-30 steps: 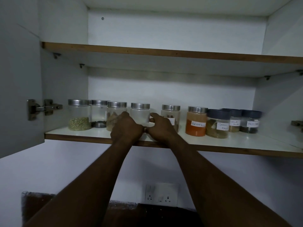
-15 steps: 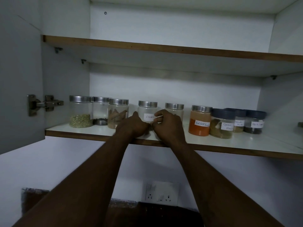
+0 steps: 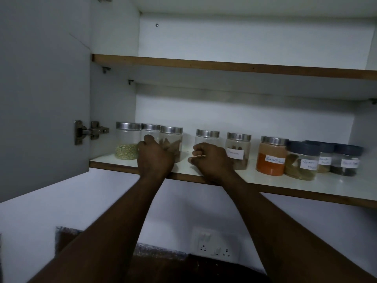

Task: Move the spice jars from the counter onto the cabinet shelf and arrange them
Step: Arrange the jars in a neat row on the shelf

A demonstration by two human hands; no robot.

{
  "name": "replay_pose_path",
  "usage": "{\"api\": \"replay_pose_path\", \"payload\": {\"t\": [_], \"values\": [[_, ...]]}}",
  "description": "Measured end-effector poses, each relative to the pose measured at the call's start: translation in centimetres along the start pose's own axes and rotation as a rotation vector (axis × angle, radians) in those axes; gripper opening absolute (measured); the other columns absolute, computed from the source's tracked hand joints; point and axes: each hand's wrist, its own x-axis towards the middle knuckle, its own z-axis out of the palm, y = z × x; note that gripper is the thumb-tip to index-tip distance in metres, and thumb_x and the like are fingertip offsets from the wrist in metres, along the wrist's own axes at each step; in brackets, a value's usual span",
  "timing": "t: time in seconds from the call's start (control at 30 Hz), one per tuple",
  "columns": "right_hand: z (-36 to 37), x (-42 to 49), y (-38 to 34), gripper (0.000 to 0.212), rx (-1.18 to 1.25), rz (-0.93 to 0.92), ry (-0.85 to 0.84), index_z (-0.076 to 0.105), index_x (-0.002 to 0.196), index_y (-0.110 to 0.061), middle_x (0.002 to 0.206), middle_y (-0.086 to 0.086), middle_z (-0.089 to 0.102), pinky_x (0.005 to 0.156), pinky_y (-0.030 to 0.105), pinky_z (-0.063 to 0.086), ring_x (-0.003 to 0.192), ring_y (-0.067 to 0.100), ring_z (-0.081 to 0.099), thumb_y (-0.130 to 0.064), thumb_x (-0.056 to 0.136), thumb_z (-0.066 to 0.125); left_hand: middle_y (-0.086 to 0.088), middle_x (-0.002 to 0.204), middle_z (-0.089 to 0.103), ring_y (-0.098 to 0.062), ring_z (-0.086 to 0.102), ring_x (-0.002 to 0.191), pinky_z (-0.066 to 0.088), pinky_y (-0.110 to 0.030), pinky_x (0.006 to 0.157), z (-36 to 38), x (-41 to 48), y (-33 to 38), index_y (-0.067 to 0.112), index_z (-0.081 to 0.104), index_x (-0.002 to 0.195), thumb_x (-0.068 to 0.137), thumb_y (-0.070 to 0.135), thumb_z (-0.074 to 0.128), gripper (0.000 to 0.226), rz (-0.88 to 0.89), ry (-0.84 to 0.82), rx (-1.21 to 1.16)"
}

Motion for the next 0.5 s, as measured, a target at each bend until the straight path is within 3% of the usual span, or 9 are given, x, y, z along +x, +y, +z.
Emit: {"api": "replay_pose_path", "payload": {"t": [0.1, 0.23, 0.3, 0.4, 0.5], "values": [[2.4, 1.1, -1.8, 0.071, -0.117, 0.033, -0.09, 0.046, 0.15, -0.018, 0.139, 0.004, 0.064, 0.102, 0.036, 0.05, 0.127, 0.024, 0.059, -0.024, 0.084, 0.072, -0.015, 0.127, 0.064, -0.035, 0.061, 0.114, 0.053, -0.04, 0.089, -0.1, 1.2, 0.2, 0.009, 0.047, 0.134, 0.085, 0.049, 0.069, 0.066, -0.033, -0.163, -0.001], [3.9, 1.8, -3.5, 0.054, -0.167, 0.028, -0.141, 0.041, 0.148, -0.017, 0.132, 0.012, 0.065, 0.084, 0.034, 0.046, 0.12, 0.033, 0.061, -0.034, 0.097, 0.051, -0.01, 0.121, 0.067, -0.034, 0.063, 0.11, 0.049, -0.039, 0.081, 0.2, 1.2, 0.0, 0.016, 0.043, 0.134, 0.079, 0.065, 0.059, 0.075, -0.049, -0.193, 0.068], [3.9, 1.6, -3.6, 0.048, -0.148, 0.024, -0.119, 0.045, 0.143, -0.018, 0.129, 0.011, 0.066, 0.086, 0.038, 0.05, 0.117, 0.033, 0.063, -0.036, 0.099, 0.048, -0.01, 0.12, 0.067, -0.034, 0.063, 0.11, 0.046, -0.039, 0.08, 0.4, 1.5, 0.2, 0.016, 0.041, 0.133, 0.079, 0.066, 0.056, 0.075, -0.05, -0.236, 0.115], [3.5, 1.1, -3.4, 0.061, -0.154, 0.053, -0.105, 0.042, 0.149, -0.021, 0.137, 0.008, 0.064, 0.098, 0.047, 0.053, 0.124, 0.031, 0.06, -0.027, 0.09, 0.058, -0.011, 0.122, 0.066, -0.034, 0.063, 0.112, 0.046, -0.04, 0.084, 0.3, 2.4, 0.1, 0.015, 0.038, 0.133, 0.085, 0.059, 0.057, 0.068, -0.055, -0.333, 0.164], [3.3, 0.4, -3.4, 0.068, -0.11, 0.032, -0.047, 0.045, 0.149, -0.027, 0.134, 0.004, 0.068, 0.1, 0.046, 0.053, 0.124, 0.027, 0.062, -0.021, 0.084, 0.062, -0.014, 0.124, 0.064, -0.034, 0.061, 0.113, 0.049, -0.041, 0.092, -0.2, 3.5, -0.3, 0.012, 0.036, 0.138, 0.086, 0.043, 0.063, 0.067, -0.047, -0.448, 0.172]]}}
